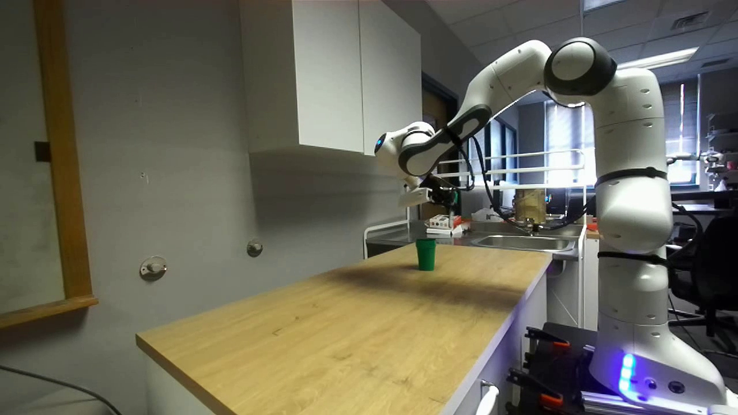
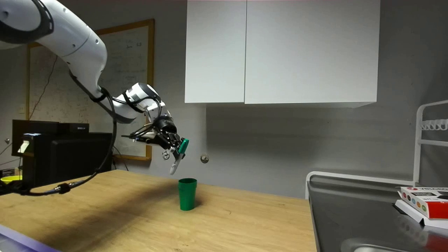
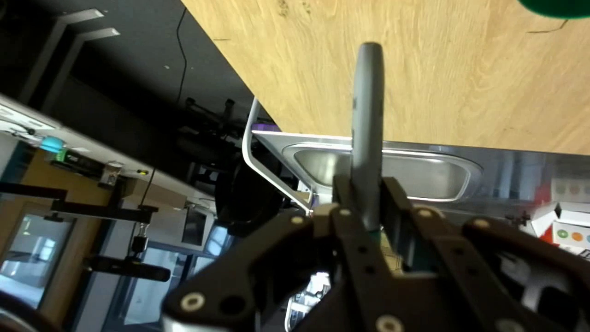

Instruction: Put the green marker inside the green cup

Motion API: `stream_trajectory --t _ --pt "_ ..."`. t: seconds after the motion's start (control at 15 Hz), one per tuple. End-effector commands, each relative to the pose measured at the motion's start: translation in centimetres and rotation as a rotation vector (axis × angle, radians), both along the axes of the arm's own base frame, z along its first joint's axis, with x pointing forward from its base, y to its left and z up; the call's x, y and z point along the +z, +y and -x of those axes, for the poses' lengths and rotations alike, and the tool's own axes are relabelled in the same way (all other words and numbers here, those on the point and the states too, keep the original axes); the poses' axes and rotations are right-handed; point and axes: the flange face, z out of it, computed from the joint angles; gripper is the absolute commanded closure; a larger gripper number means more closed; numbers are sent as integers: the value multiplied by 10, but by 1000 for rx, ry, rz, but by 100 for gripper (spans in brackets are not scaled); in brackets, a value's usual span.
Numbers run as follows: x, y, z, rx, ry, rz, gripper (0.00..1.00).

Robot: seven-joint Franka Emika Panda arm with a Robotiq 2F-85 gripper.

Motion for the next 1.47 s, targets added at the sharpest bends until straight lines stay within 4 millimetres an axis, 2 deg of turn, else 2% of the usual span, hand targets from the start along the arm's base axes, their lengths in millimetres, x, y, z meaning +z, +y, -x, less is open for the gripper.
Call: stream_trajectory --t 0.0,0.2,0.53,0.73,1.0,1.2,1.4 --pt "-1 16 -28 -61 53 67 94" --pt "6 16 -45 -89 80 90 94" --pt "16 -6 -72 -130 91 113 94" --pt "16 -10 -90 -125 98 111 95" --pt "1 4 -114 -87 122 106 95" --pt "-24 15 -131 -56 151 109 95" --pt "-51 19 -144 -39 184 117 95"
